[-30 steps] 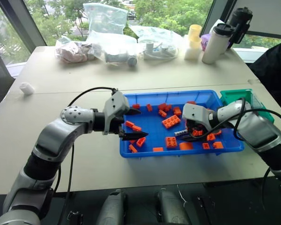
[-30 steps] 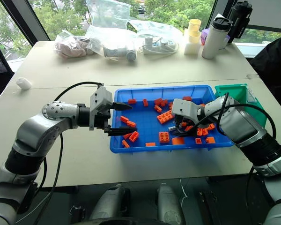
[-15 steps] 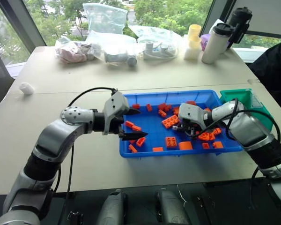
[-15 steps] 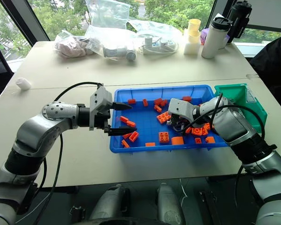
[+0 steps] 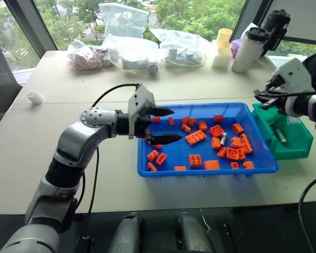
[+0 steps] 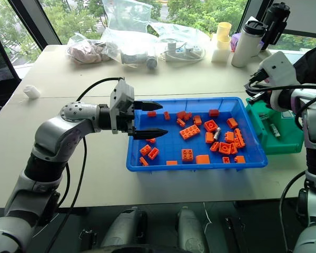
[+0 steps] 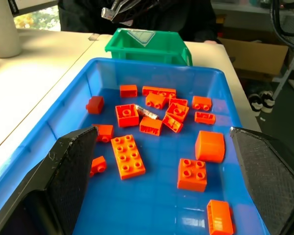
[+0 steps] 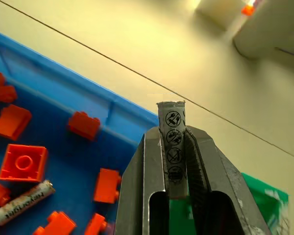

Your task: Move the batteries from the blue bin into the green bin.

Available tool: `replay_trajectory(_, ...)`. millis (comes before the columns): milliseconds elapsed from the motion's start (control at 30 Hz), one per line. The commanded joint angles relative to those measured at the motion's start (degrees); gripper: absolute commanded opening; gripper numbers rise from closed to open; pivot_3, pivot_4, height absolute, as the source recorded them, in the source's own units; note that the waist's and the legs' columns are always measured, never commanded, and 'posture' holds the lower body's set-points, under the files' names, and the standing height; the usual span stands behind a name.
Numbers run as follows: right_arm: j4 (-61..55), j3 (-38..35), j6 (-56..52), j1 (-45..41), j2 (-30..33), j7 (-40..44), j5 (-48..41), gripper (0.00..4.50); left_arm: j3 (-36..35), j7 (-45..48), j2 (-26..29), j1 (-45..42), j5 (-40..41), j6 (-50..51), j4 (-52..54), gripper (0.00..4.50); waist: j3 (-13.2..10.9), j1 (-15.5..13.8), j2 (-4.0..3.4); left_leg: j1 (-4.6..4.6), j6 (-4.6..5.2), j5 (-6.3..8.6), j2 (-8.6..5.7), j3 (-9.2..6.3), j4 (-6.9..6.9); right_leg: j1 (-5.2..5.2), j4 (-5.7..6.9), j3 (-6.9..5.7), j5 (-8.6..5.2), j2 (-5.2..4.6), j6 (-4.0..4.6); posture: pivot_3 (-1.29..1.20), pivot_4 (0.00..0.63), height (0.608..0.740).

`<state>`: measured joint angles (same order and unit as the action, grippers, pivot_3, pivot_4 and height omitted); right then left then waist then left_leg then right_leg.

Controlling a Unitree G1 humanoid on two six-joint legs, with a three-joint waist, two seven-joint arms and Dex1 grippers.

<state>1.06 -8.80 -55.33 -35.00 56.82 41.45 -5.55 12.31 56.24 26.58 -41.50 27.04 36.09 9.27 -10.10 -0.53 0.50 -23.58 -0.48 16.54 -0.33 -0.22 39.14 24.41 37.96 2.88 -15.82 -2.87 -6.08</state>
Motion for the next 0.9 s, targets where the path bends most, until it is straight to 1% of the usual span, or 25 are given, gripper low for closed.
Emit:
replay_trajectory(33, 4.39, -5.03, 1.61, 0.8, 1.72, -3.9, 1.11, 0.02, 0.49, 0.95, -0.78, -1.54, -1.55, -3.05, -1.46, 4.5, 0.01, 0.04, -0.03, 0.01, 0.0, 0.0, 0.0, 0.03, 0.0, 0.0, 0.0, 0.01, 0.0, 0.0, 0.0, 0.0, 0.15, 0.74)
replay_trajectory(100, 6.26, -5.0, 3.35, 2.08, 2.29, -3.61, 0.79, 0.02, 0.85, 1.31, -0.91, -1.38, -2.17, -3.57, -1.61, 4.5, 0.01, 0.35, -0.05, 0.02, 0.0, 0.0, 0.02, 0.06, -0.01, 0.02, 0.01, 0.04, 0.0, 0.04, 0.0, 0.0, 0.15, 0.74)
replay_trajectory(267, 10.89, -4.67, 5.06, 1.44, 1.82, -4.04, 0.22, 0.02, 0.55, 1.48, -0.55, -0.65, -3.18, -3.57, -1.04, 4.5, 0.02, 1.45, -0.06, 0.06, 0.0, 0.0, 0.08, 0.04, -0.03, 0.02, 0.05, 0.06, 0.0, 0.11, 0.0, 0.0, 0.15, 0.74)
replay_trajectory(300, 11.66, -4.34, 5.61, 1.3, 1.86, -4.21, 0.38, 1.01, 0.45, 1.41, -0.4, -0.51, -3.27, -3.47, -0.86, 4.5, 0.02, 1.46, -0.06, 0.07, 0.0, 0.0, 0.08, 0.04, -0.03, 0.02, 0.06, 0.07, 0.0, 0.13, 0.0, 0.0, 0.15, 0.74)
replay_trajectory(367, 12.89, -3.55, 6.62, 1.16, 1.94, -4.37, 0.75, 1.78, 0.15, 1.2, -0.03, -0.13, -3.19, -3.07, -0.29, 4.5, 0.02, 1.41, -0.06, 0.07, 0.0, 0.0, 0.08, 0.04, -0.04, 0.02, 0.06, 0.07, 0.0, 0.13, 0.0, 0.0, 0.15, 0.74)
replay_trajectory(400, 13.69, -2.56, 7.77, 1.17, 2.31, -4.33, 1.43, 2.33, 0.04, 1.06, 0.27, 0.13, -3.2, -2.85, 0.09, 4.5, 0.02, 1.4, -0.06, 0.07, 0.0, 0.0, 0.08, 0.04, -0.04, 0.02, 0.06, 0.07, 0.0, 0.13, 0.0, 0.0, 0.15, 0.74)
replay_trajectory(533, 16.09, -0.53, 10.44, -0.16, 3.14, -4.43, 2.86, 4.25, -0.3, 0.88, 1.2, 0.73, -3.0, -2.33, 1.01, 4.5, 0.02, 1.31, -0.06, 0.07, 0.0, 0.0, 0.08, 0.04, -0.03, 0.02, 0.06, 0.07, 0.0, 0.12, 0.0, 0.0, 0.15, 0.74)
replay_trajectory(600, 16.67, -0.06, 12.67, -2.31, 3.42, -4.82, 3.43, 4.25, -0.62, 1.04, 1.93, 0.88, -2.93, -2.15, 1.27, 4.5, 0.01, 1.32, -0.08, 0.07, 0.0, 0.0, 0.07, 0.05, -0.03, 0.02, 0.06, 0.08, 0.0, 0.11, 0.0, 0.0, 0.15, 0.74)
replay_trajectory(700, 13.94, -0.87, 11.9, -4.79, 2.2, -2.09, 0.29, 4.25, -1.0, 1.46, 3.07, 0.97, -2.69, -1.89, 1.64, 4.5, 0.01, 1.4, -0.09, 0.07, 0.0, 0.0, 0.07, 0.05, -0.04, 0.02, 0.06, 0.08, 0.0, 0.12, 0.0, 0.0, 0.15, 0.74)
replay_trajectory(800, 6.6, -2.28, 4.68, -5.12, -0.28, 3.39, -7.34, 4.25, -1.41, 2.97, 4.93, 1.04, -1.28, -0.47, 2.94, 4.5, 0.01, 1.4, -0.09, 0.08, 0.0, 0.0, 0.11, 0.01, -0.04, 0.02, 0.06, 0.07, 0.0, 0.17, 0.0, 0.0, 0.15, 0.74)
replay_trajectory(833, 3.46, -1.74, 1.11, -4.19, -0.95, 5.19, -9.99, 4.25, -1.53, 3.91, 6.12, 1.06, -0.79, 0.25, 3.69, 4.5, 0.01, 1.38, -0.09, 0.08, 0.0, 0.0, 0.12, 0.01, -0.04, 0.02, 0.06, 0.07, 0.0, 0.17, 0.0, 0.0, 0.15, 0.74)
replay_trajectory(900, -0.71, 0.51, -2.03, -1.56, -1.42, 7.07, -11.95, 4.25, -1.64, 4.92, 7.69, 1.14, -0.44, 0.95, 4.69, 4.5, 0.01, 1.35, -0.08, 0.08, 0.0, 0.0, 0.12, -0.01, -0.04, 0.01, 0.06, 0.07, 0.0, 0.17, 0.0, 0.0, 0.15, 0.74)
